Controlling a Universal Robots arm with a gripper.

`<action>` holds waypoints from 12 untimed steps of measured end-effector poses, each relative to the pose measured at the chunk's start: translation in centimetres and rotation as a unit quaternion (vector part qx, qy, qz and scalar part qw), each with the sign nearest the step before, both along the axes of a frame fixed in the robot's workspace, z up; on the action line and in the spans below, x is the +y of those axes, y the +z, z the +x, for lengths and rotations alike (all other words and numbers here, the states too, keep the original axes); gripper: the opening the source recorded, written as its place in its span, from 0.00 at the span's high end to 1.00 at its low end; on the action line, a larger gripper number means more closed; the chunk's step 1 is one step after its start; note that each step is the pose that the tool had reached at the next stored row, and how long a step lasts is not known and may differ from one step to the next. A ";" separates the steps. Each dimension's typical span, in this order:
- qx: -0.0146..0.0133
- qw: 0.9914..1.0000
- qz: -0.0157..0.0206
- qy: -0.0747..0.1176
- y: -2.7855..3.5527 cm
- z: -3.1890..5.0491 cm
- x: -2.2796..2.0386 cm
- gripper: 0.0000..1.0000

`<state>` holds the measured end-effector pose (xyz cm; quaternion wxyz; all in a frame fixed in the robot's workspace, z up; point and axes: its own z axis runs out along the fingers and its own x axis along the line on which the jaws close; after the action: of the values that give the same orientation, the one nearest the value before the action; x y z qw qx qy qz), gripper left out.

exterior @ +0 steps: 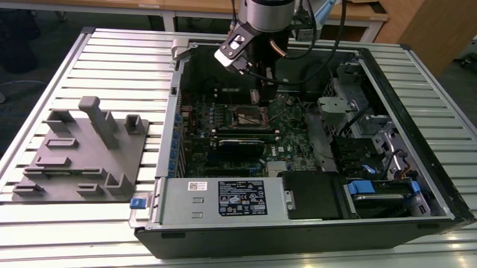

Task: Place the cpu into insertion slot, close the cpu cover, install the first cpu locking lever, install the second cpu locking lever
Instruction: 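Place the cpu into insertion slot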

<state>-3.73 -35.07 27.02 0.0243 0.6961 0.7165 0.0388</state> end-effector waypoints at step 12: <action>0.000 1.000 0.008 0.000 -0.85 -0.68 0.00 0.46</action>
<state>-4.41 -35.07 26.17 0.0190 0.6965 0.7160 0.0444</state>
